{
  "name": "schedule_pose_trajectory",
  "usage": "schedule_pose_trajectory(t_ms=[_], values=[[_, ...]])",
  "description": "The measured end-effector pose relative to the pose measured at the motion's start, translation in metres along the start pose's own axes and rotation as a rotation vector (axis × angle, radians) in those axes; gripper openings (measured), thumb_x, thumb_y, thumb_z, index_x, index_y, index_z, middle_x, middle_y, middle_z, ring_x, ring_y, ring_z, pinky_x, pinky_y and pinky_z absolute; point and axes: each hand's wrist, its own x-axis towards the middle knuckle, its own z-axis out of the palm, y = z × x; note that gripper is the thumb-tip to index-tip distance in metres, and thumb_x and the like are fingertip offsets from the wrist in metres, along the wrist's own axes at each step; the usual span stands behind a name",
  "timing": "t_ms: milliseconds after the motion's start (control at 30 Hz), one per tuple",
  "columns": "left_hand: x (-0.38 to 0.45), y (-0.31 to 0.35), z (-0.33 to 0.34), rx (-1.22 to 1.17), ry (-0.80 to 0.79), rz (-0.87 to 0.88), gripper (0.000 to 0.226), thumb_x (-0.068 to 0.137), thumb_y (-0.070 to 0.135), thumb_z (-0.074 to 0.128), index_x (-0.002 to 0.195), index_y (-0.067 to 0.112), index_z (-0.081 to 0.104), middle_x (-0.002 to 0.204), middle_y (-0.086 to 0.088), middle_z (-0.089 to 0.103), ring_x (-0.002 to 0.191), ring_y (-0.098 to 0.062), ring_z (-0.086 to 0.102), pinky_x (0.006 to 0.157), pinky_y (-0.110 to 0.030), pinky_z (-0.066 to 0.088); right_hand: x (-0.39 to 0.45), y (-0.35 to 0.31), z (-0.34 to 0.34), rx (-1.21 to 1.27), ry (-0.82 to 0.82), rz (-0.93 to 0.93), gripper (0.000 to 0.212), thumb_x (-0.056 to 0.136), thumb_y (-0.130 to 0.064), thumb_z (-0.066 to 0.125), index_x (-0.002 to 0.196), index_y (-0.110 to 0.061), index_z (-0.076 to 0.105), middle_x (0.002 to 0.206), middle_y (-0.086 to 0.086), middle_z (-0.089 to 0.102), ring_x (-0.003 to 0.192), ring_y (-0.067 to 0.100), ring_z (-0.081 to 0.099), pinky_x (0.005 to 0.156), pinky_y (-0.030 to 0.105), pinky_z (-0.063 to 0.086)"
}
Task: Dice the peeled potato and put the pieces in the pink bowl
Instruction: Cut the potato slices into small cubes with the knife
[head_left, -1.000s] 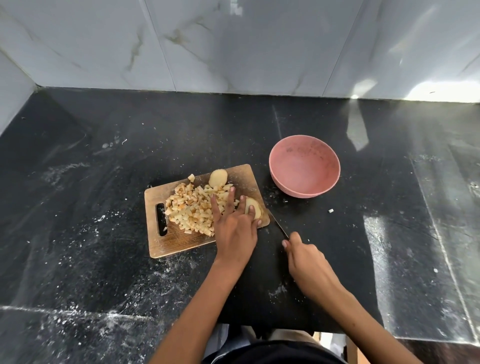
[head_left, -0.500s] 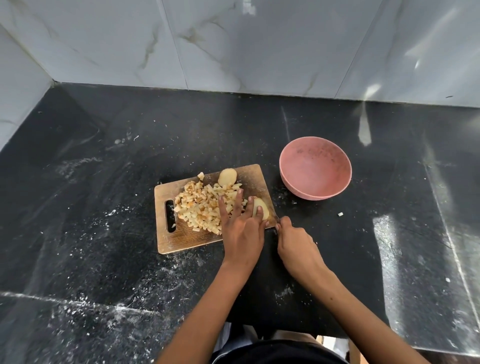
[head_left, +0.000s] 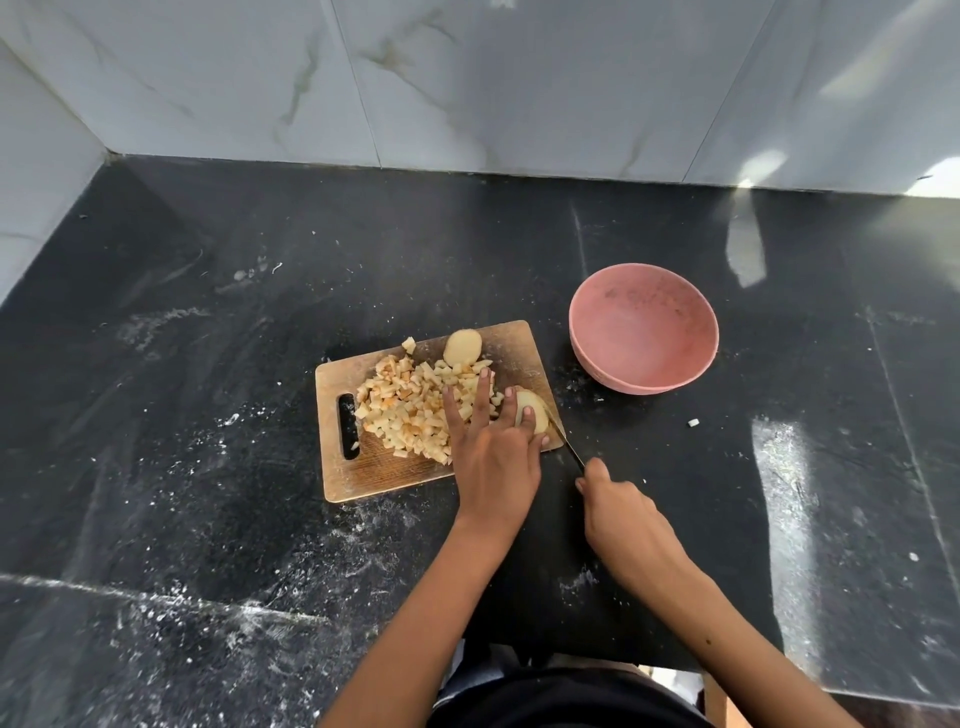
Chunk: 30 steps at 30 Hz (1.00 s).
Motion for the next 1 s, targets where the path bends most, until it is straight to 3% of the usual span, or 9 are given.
schedule_pose_trajectory(t_ms=[167,300,400,500,600,733,1000], values=[[0.000,-0.003,0.002,-0.015,-0.003,0.024,0.025,0.081,0.031,0.074,0.101,0.015,0.076,0.116,-0.009,0.069,0.135,-0.033,0.042,0.115,-0.054,-0.008,-0.008,0.011,0.005,0.032,0.031,-0.010,0.021,0.105,-0.031,0.022,0.093,-0.014,0.029,0.071,0.002,0.045,0.074,0.029,0.051,0.065,0.036,0.039],[0.000,-0.003,0.001,-0.015,-0.009,0.029,0.025,0.081,0.031,0.074,0.101,0.015,0.076,0.118,-0.008,0.068,0.135,-0.033,0.041,0.115,-0.053,-0.010,0.014,-0.007,-0.003,0.070,0.053,-0.013,0.019,0.104,-0.030,0.024,0.096,-0.014,0.029,0.093,0.017,0.060,0.091,0.038,0.059,0.067,0.037,0.039],[0.000,-0.002,-0.001,0.000,-0.009,0.020,0.025,0.081,0.031,0.074,0.100,0.015,0.076,0.118,-0.008,0.068,0.135,-0.034,0.041,0.115,-0.052,-0.012,0.017,-0.010,-0.005,0.056,0.049,-0.005,0.017,0.104,-0.029,0.024,0.097,-0.014,0.029,0.101,0.019,0.061,0.095,0.039,0.058,0.068,0.038,0.039],[0.000,-0.001,-0.001,0.008,-0.016,0.016,0.025,0.082,0.031,0.073,0.101,0.016,0.076,0.119,-0.008,0.068,0.137,-0.034,0.039,0.114,-0.053,-0.013,-0.004,0.002,0.003,0.014,0.037,0.009,0.018,0.105,-0.029,0.023,0.095,-0.015,0.028,0.087,0.011,0.058,0.088,0.036,0.058,0.067,0.037,0.038],[0.000,-0.001,-0.001,0.025,-0.014,0.018,0.025,0.082,0.032,0.073,0.102,0.015,0.076,0.119,-0.008,0.068,0.136,-0.033,0.040,0.114,-0.054,-0.012,-0.023,0.012,0.011,0.008,0.035,-0.011,0.020,0.105,-0.030,0.022,0.092,-0.015,0.026,0.070,-0.001,0.041,0.075,0.033,0.049,0.066,0.036,0.037],[0.000,-0.003,0.000,0.020,-0.009,0.033,0.024,0.081,0.031,0.075,0.099,0.015,0.076,0.117,-0.009,0.069,0.136,-0.034,0.041,0.114,-0.055,-0.010,-0.023,0.014,0.007,0.055,0.092,-0.054,0.024,0.104,-0.032,0.024,0.089,-0.014,0.029,0.066,0.000,0.040,0.065,0.028,0.041,0.063,0.036,0.036],[-0.001,-0.005,-0.001,0.015,0.011,0.045,0.021,0.081,0.030,0.075,0.096,0.015,0.077,0.114,-0.010,0.069,0.134,-0.035,0.043,0.113,-0.054,-0.013,-0.022,0.009,-0.013,0.130,0.181,-0.084,0.027,0.103,-0.034,0.027,0.085,-0.015,0.034,0.066,0.001,0.047,0.062,0.025,0.046,0.061,0.036,0.037]])
